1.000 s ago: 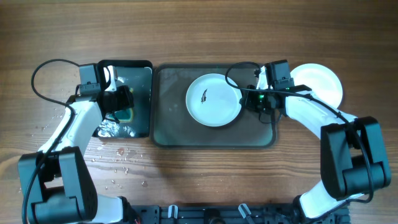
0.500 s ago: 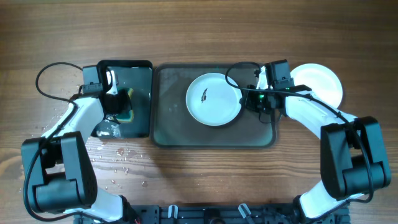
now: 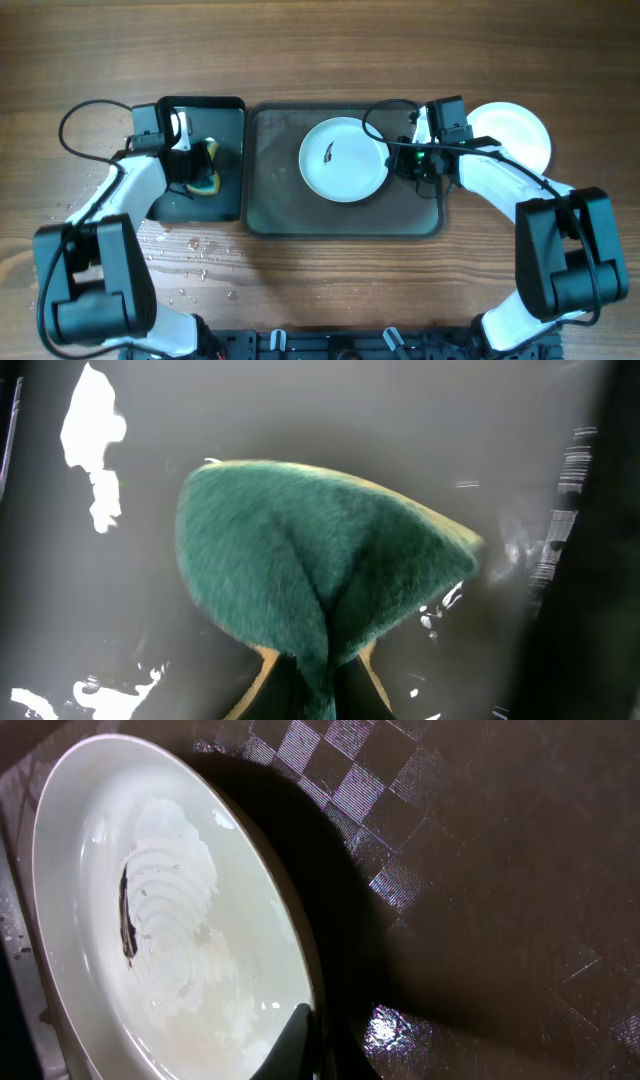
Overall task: Clean dirty plates on tray and stack at the side
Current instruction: 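Dip the sponge into the black tray's water with the left gripper, then carry the wet sponge with the left gripper onto the stained plate, then scrub the plate with the sponge while the right gripper holds its rim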
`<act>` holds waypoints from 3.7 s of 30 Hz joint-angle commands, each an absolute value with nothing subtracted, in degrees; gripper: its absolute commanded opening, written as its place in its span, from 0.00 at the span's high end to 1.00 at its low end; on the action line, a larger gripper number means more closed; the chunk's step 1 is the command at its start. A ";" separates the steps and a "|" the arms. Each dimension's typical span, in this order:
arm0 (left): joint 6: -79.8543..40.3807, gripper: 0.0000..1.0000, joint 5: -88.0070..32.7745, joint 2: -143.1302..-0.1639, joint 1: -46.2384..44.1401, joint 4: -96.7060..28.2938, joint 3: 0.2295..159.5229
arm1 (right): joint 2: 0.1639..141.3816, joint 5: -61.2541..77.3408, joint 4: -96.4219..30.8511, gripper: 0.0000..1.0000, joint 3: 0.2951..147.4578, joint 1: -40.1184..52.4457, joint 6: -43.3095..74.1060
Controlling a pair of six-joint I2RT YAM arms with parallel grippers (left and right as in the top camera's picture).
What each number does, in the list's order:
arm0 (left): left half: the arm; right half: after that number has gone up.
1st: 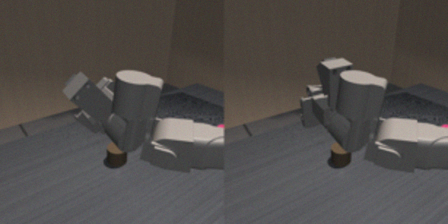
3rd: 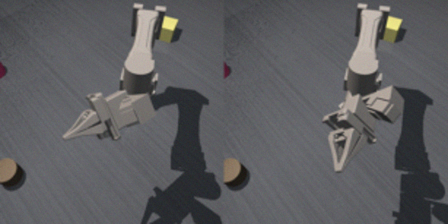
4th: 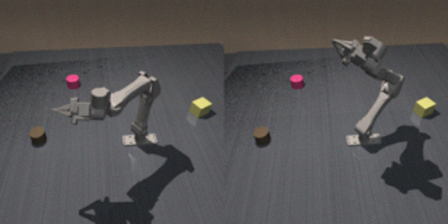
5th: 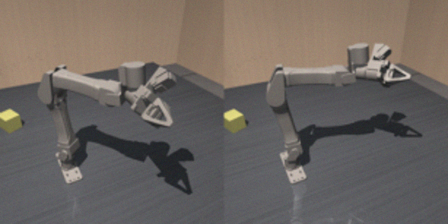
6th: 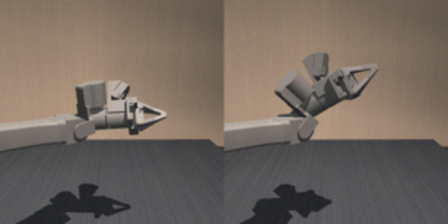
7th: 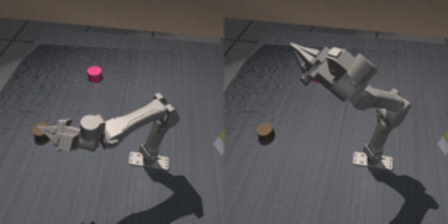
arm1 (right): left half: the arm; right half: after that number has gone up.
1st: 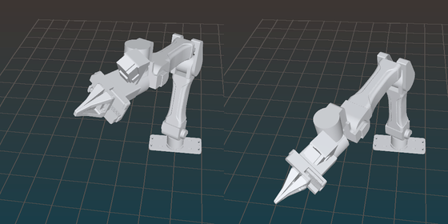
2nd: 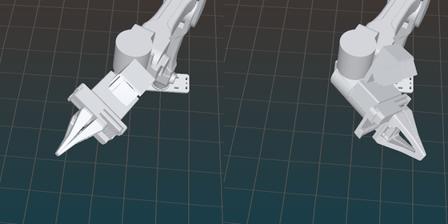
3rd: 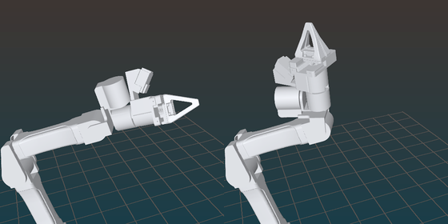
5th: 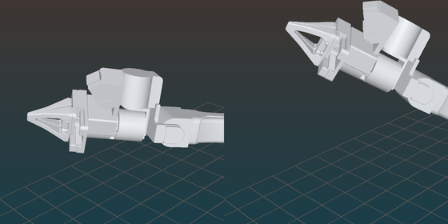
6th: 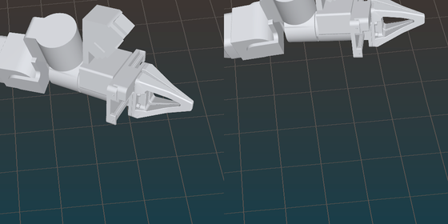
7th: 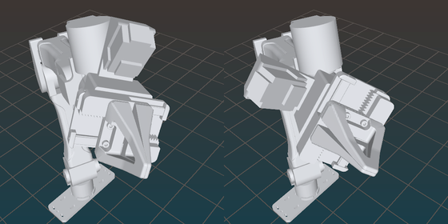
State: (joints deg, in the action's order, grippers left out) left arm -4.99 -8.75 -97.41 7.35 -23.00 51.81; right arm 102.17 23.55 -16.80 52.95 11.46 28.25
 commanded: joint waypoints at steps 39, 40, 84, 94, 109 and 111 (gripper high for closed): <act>2.55 0.96 -14.76 -74.37 7.25 -24.53 55.13 | 103.81 23.64 -15.20 0.96 52.75 11.44 28.69; 2.55 0.96 -14.76 -74.46 7.25 -24.62 55.13 | 103.81 23.64 -15.18 0.96 52.75 11.44 28.69; -21.74 0.96 -7.64 -99.53 -17.21 -45.65 84.93 | 103.77 22.70 -13.74 0.96 52.80 15.59 31.51; -24.53 0.96 -7.62 -107.61 -24.29 -42.26 84.93 | 103.77 22.70 -13.76 0.96 52.80 15.59 31.53; -24.49 0.96 -7.35 -114.02 -24.56 -40.95 84.71 | 103.77 22.70 -13.76 0.96 52.80 15.59 31.51; -24.49 0.96 -7.35 -114.67 -24.56 -40.64 84.71 | 103.77 22.70 -13.76 0.96 52.80 15.59 31.48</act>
